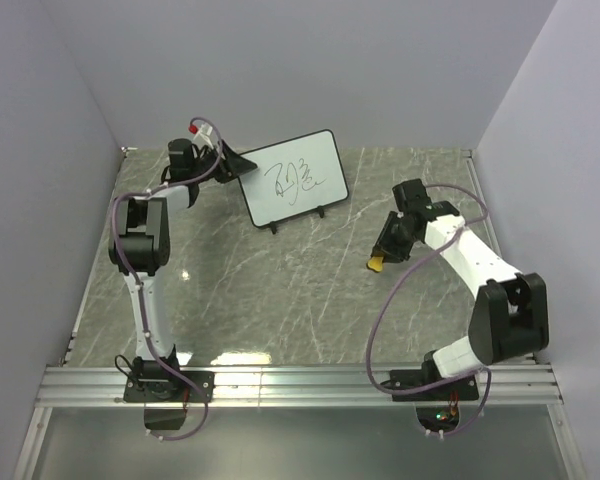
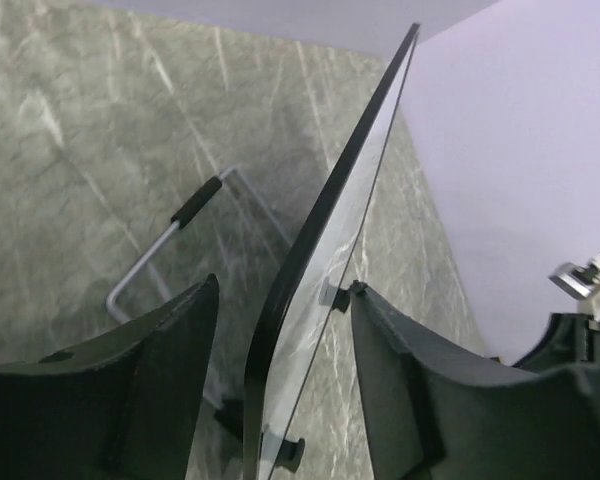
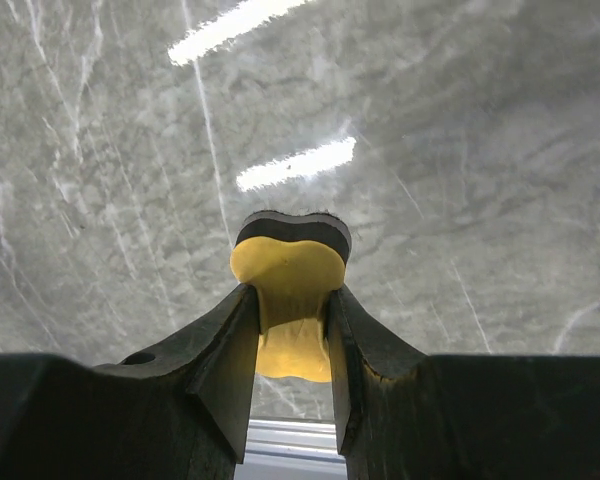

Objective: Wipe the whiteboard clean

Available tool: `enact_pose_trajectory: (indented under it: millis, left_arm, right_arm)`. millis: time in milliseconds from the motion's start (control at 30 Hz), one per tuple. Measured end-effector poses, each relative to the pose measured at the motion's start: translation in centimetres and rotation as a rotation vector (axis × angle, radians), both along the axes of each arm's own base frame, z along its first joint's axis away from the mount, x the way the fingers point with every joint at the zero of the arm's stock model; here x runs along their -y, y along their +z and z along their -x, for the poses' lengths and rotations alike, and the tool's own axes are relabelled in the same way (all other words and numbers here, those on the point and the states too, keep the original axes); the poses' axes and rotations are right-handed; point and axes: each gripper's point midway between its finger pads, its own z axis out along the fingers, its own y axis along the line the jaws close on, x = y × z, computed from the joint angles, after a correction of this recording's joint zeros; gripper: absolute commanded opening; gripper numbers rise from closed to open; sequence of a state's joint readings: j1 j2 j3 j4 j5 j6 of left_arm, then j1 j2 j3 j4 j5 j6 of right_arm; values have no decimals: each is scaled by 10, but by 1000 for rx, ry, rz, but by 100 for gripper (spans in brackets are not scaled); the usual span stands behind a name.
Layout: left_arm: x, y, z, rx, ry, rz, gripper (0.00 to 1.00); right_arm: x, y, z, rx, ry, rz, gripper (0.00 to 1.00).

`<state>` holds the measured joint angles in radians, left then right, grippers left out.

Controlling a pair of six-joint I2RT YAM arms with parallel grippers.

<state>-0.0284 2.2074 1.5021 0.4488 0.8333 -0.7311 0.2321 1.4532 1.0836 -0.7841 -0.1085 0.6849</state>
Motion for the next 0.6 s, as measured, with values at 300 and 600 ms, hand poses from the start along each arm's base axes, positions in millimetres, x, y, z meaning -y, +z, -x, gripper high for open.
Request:
enact_pose_trajectory:
  millis: [300, 600]
  left_arm:
    - [9, 1, -4, -2, -41, 35, 30]
    - [12, -2, 2, 19, -74, 18, 6]
  right_arm:
    - [-44, 18, -62, 107, 131, -95, 0]
    - [-139, 83, -158, 400, 308, -257, 0]
